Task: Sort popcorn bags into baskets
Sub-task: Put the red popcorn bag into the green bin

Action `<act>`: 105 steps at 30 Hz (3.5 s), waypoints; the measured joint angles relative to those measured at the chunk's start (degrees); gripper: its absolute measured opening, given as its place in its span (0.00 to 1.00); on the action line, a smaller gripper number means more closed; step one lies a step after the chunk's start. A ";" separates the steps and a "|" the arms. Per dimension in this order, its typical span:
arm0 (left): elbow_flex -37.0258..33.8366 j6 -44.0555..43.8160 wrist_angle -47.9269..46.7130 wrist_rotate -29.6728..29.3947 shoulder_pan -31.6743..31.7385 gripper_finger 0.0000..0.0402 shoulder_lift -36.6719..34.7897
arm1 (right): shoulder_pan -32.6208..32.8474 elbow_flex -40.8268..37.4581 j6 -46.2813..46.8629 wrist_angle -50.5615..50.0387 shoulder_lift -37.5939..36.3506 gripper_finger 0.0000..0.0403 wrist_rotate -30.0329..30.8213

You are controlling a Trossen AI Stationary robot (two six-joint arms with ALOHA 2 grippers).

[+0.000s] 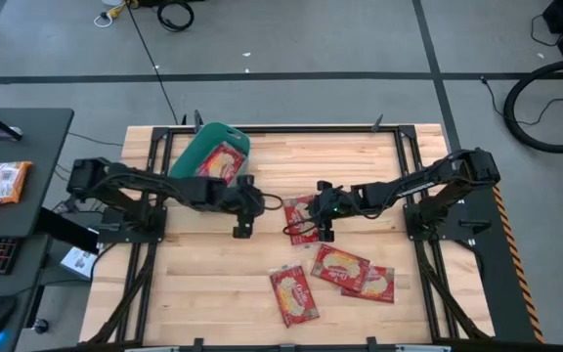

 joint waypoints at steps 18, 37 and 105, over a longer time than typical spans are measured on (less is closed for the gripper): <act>0.00 3.77 8.05 -0.26 -1.80 0.34 12.47 | 0.00 -2.37 9.21 -3.16 0.12 0.40 4.77; 0.03 11.44 24.96 0.31 0.46 0.34 18.13 | 7.55 -2.53 25.14 -9.29 0.15 0.40 12.02; 0.15 -2.41 55.36 7.59 2.73 0.33 34.93 | 20.15 -1.30 -1.38 -17.29 2.91 0.41 21.62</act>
